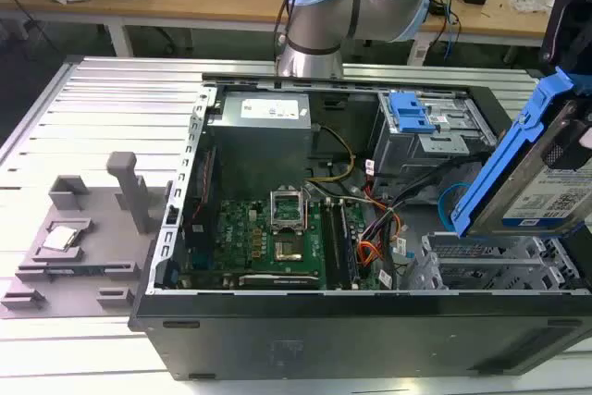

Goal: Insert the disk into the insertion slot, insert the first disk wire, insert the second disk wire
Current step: 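Insert the disk into the insertion slot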

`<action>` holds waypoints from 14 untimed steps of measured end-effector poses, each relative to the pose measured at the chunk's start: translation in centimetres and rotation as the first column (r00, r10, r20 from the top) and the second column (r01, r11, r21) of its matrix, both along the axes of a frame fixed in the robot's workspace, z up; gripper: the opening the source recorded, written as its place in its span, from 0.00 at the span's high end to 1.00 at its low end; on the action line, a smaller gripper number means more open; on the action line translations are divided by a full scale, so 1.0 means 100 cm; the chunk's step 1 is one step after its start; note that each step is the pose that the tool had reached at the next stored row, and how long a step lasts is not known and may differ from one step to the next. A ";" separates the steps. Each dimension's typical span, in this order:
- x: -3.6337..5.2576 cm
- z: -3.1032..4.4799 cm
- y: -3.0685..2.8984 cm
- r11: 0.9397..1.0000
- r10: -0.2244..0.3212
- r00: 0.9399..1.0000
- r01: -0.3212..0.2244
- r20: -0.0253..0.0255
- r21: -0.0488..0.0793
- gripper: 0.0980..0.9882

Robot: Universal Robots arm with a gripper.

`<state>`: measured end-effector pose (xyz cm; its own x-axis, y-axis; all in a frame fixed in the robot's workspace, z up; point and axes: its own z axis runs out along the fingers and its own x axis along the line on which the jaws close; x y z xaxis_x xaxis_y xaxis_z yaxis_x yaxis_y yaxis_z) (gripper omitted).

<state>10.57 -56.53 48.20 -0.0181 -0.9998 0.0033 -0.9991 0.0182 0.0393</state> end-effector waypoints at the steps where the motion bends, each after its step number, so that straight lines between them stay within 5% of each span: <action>1: -0.0008 -0.0014 0.0000 1.000 0.000 1.000 0.000 0.000 0.000 0.70; 14: -0.0022 -0.0261 0.0006 1.000 0.000 1.000 0.000 0.000 0.000 0.70</action>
